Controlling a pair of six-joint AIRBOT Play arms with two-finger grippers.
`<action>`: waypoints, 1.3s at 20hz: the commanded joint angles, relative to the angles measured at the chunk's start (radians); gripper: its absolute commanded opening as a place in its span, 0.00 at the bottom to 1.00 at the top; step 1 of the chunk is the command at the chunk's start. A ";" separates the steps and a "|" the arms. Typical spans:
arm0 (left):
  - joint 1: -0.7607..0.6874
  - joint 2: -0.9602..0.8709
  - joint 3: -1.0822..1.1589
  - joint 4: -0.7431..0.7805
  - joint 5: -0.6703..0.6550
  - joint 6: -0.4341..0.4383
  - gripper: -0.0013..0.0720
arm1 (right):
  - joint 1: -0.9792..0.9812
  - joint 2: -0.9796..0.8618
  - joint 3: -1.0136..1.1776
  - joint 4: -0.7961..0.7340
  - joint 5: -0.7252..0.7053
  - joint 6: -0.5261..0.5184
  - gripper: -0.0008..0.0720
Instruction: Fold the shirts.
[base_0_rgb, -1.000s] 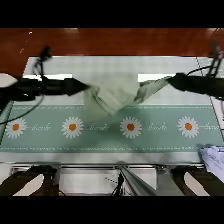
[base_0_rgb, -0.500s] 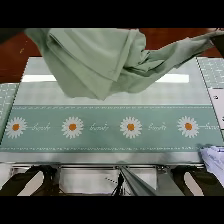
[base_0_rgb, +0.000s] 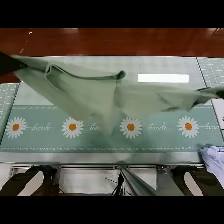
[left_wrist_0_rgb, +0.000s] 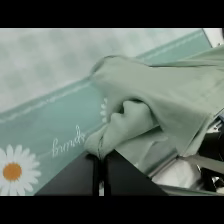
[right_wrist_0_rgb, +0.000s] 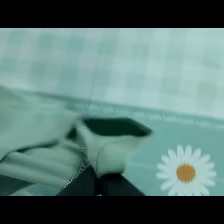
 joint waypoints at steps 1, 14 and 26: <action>0.000 0.002 -0.099 0.030 -0.047 -0.023 0.05 | -0.001 0.003 0.003 -0.052 0.104 0.009 0.05; -0.109 0.044 0.003 -0.022 0.175 0.006 0.05 | -0.001 0.003 0.178 0.029 -0.123 0.016 0.05; -0.083 0.032 -0.123 0.101 -0.030 -0.079 0.05 | 0.006 -0.093 0.259 0.088 0.227 0.082 0.05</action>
